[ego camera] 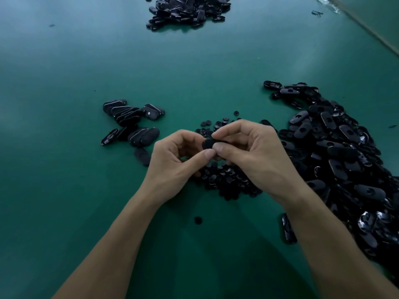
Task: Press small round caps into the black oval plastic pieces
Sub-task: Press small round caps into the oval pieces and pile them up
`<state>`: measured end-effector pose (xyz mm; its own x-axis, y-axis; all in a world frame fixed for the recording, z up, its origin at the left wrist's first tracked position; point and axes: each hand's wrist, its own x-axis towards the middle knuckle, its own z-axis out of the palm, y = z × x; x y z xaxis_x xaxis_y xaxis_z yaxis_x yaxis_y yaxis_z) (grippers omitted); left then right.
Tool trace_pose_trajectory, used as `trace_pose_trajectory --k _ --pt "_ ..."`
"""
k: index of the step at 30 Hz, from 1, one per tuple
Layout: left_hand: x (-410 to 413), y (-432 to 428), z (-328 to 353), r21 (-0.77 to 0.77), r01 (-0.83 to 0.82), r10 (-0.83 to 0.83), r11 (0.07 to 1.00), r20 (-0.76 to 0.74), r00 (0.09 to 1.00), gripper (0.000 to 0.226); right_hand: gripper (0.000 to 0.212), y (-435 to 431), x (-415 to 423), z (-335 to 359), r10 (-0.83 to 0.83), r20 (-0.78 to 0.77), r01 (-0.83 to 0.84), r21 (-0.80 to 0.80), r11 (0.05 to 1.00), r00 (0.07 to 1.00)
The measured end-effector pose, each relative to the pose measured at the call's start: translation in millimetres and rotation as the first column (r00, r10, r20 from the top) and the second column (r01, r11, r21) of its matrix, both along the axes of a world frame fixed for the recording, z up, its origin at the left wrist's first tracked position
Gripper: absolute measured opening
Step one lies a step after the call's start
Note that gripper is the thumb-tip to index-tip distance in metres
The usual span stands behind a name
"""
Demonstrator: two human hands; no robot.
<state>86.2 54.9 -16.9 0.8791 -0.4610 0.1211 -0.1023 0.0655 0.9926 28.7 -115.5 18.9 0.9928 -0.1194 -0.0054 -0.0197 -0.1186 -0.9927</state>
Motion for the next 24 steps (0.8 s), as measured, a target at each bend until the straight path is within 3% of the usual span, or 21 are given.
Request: trace_pose_trajectory --k 8,15,17,19,21,24 --pt "3.1 -0.5 -2.9 -0.025 -0.053 0.053 0.998 -0.022 0.998 0.012 0.016 -2.4 -0.2 -4.8 -0.103 -0.035 0.104 0.026 0.994 0.994" --pt "4.2 0.1 -5.9 -0.049 -0.056 0.055 0.997 -0.029 0.998 0.014 0.017 -1.8 -0.6 -5.8 -0.119 -0.006 0.118 -0.063 0.991 0.993" --pt "4.6 -0.3 -6.1 -0.07 -0.071 0.069 0.995 -0.03 0.997 0.015 0.014 -1.3 -1.6 -5.8 -0.152 0.003 0.15 -0.178 0.972 0.988" --pt "5.6 -0.6 -6.4 -0.102 -0.108 0.104 0.989 -0.043 0.994 0.018 0.012 -1.3 -2.2 -4.5 -0.164 0.034 0.163 -0.395 0.904 0.986" --pt "7.1 -0.8 -7.0 -0.137 -0.16 0.152 0.977 -0.065 0.986 0.019 0.013 -0.8 -2.6 -1.8 -0.115 0.012 0.101 -0.588 0.803 0.993" --pt "8.2 -0.8 -7.1 -0.165 -0.219 0.205 0.962 -0.093 0.974 0.02 0.015 3.5 -1.8 0.8 -0.018 -0.069 -0.038 -0.722 0.69 0.997"
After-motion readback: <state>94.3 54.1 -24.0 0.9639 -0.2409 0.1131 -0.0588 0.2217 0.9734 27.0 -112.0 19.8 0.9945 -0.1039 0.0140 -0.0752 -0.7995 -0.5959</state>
